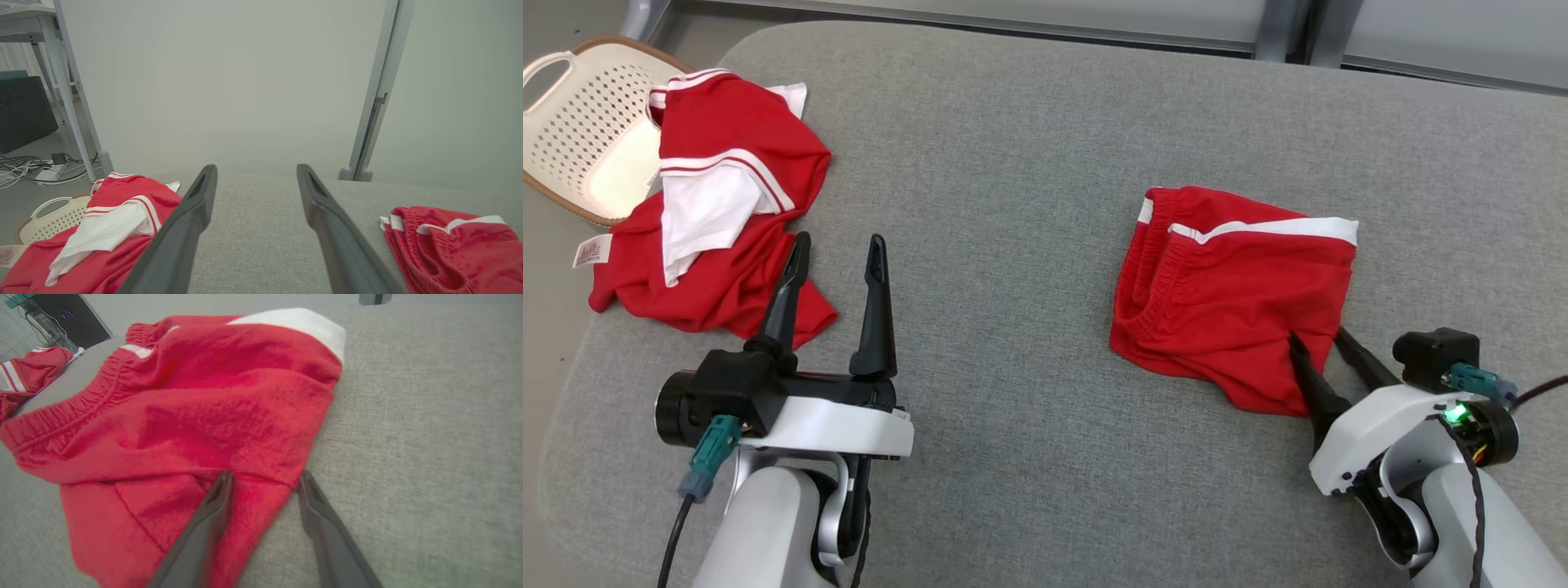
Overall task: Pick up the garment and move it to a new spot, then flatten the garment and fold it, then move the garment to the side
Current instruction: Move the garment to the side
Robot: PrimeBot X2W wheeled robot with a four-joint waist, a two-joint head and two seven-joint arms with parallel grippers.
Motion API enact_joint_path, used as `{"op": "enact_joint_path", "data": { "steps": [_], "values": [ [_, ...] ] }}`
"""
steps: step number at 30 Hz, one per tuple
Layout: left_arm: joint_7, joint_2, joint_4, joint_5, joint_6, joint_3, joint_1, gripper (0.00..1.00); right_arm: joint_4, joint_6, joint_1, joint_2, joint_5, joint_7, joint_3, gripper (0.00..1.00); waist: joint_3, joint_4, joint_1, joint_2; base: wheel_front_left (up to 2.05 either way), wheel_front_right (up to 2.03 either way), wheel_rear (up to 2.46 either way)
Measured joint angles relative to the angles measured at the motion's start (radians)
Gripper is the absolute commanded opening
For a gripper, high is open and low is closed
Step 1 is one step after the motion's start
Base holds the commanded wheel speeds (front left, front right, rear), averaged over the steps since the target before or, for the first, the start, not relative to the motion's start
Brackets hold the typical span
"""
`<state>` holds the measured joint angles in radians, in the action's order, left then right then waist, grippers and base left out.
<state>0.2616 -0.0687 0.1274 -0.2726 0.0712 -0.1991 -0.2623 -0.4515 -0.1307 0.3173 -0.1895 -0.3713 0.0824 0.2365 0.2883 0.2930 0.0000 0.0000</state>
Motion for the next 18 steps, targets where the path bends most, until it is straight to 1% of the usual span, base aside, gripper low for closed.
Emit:
{"op": "enact_joint_path", "data": {
  "steps": [1, 5, 11, 13, 14, 18],
  "values": [
    [0.000, 0.002, -0.003, 0.003, 0.000, 0.005, 0.000, 1.00, -0.009, 0.000, 0.008, -0.002, -0.007, 0.001, 0.008, 0.00, 0.001, -0.003, 0.0000, 0.0000, 0.00, 0.00, 0.00],
    [0.000, 0.007, -0.007, 0.011, -0.001, 0.023, 0.000, 1.00, -0.020, -0.001, 0.024, -0.017, -0.023, -0.001, 0.042, 0.00, 0.003, -0.020, 0.0000, 0.0000, 0.00, 0.00, 0.00],
    [0.000, -0.004, -0.017, 0.044, -0.014, 0.032, 0.007, 1.00, -0.008, -0.002, 0.030, -0.046, 0.002, -0.037, 0.071, 0.00, 0.000, -0.068, 0.0000, 0.0000, 0.00, 0.00, 0.00],
    [0.000, -0.016, -0.020, 0.061, -0.016, 0.027, 0.009, 1.00, 0.004, -0.001, 0.024, -0.055, 0.009, -0.045, 0.075, 0.00, 0.001, -0.093, 0.0000, 0.0000, 0.00, 0.00, 0.00],
    [0.000, -0.022, -0.026, 0.066, -0.017, 0.022, 0.010, 1.00, 0.016, -0.001, 0.013, -0.063, 0.013, -0.048, 0.083, 0.00, 0.002, -0.124, 0.0000, 0.0000, 0.00, 0.00, 0.00],
    [-0.015, -0.048, -0.051, 0.083, -0.022, 0.011, 0.009, 1.00, 0.045, -0.001, -0.006, -0.077, 0.022, -0.054, 0.089, 0.00, 0.006, -0.197, 0.0000, 0.0000, 0.00, 0.00, 0.00]
  ]
}}
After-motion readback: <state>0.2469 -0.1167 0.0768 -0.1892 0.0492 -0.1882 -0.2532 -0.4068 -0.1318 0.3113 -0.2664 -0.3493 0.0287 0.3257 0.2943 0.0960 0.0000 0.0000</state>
